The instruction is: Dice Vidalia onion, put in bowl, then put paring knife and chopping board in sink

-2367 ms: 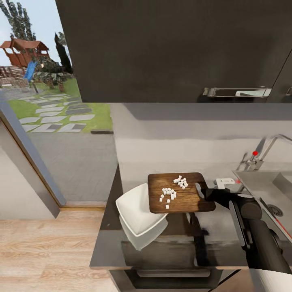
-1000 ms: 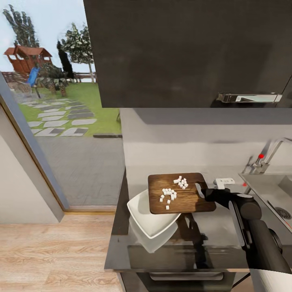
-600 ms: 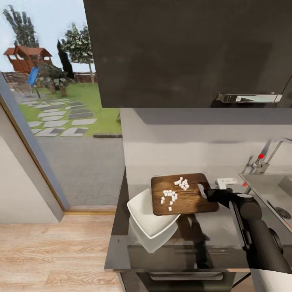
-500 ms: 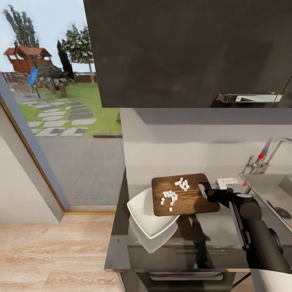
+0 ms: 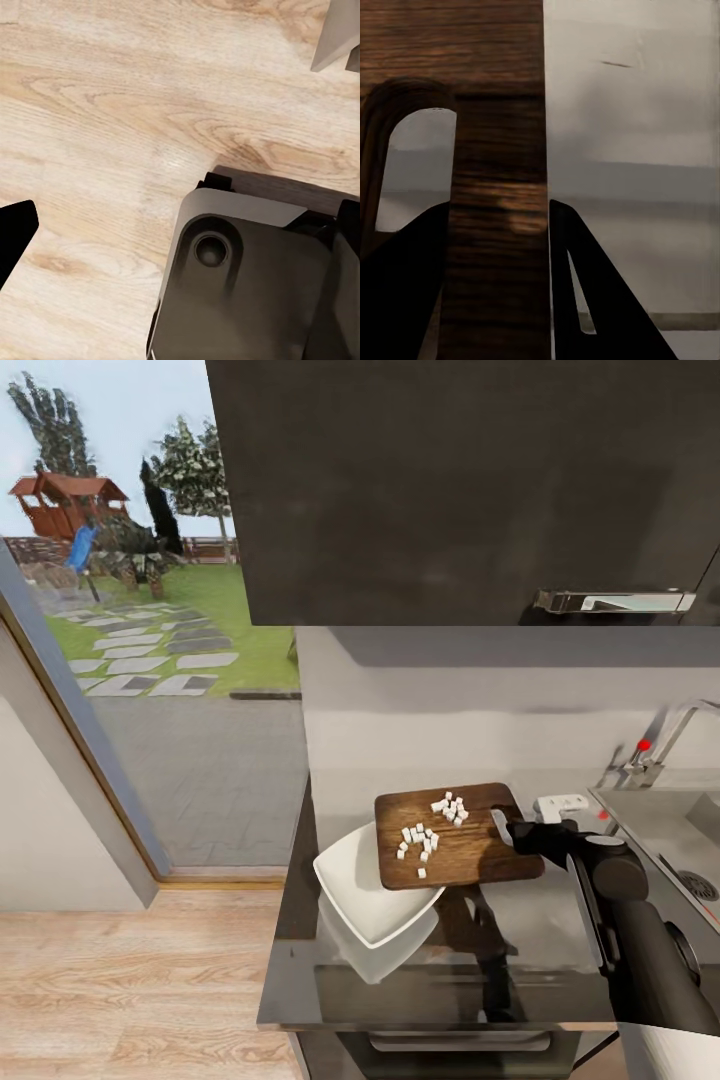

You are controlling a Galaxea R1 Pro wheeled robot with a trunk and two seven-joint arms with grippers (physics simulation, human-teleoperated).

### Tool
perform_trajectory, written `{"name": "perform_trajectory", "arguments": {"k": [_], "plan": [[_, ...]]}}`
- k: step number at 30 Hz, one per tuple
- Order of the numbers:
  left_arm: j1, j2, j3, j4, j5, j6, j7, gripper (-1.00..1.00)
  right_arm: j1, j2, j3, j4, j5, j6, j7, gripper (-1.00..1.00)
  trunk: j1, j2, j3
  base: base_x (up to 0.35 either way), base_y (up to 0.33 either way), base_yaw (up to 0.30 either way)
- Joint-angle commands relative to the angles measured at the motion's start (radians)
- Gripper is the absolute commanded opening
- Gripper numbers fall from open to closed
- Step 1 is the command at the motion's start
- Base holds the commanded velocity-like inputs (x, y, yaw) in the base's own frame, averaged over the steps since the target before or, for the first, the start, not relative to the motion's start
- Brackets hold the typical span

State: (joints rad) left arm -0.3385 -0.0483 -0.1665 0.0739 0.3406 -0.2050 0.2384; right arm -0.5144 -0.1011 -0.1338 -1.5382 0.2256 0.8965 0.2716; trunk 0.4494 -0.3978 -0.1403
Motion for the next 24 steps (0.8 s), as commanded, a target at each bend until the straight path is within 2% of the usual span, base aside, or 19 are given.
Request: {"name": "perform_trajectory", "arguments": {"k": [1,4,7,10,24], "plan": [[-0.002,-0.001,-0.008,0.004,0.008,-0.007,0.001,1.00,-0.001,0.000,0.000,-0.005,0.009,0.008,0.011,-1.00,0.001,-0.002,-0.002,0.000,0.000,0.000],[-0.002,-0.001,-0.008,0.004,0.008,-0.007,0.001,1.00,-0.001,0.000,0.009,-0.012,0.009,0.037,0.011,-1.00,0.001,-0.002,-0.002,0.000,0.000,0.000],[-0.002,-0.001,-0.008,0.004,0.008,-0.007,0.001,1.00,-0.001,0.000,0.057,-0.015,0.011,0.048,0.009,-1.00,0.001,-0.002,-0.002,0.000,0.000,0.000],[-0.002,-0.001,-0.008,0.004,0.008,-0.007,0.001,1.00,-0.002,0.000,0.076,-0.016,0.012,0.050,0.008,-1.00,0.001,-0.002,-0.002,0.000,0.000,0.000],[-0.002,-0.001,-0.008,0.005,0.008,-0.007,0.001,1.00,-0.007,0.001,0.082,-0.033,0.014,0.051,0.008,-1.00,0.001,-0.002,-0.002,0.000,0.000,0.000]]}}
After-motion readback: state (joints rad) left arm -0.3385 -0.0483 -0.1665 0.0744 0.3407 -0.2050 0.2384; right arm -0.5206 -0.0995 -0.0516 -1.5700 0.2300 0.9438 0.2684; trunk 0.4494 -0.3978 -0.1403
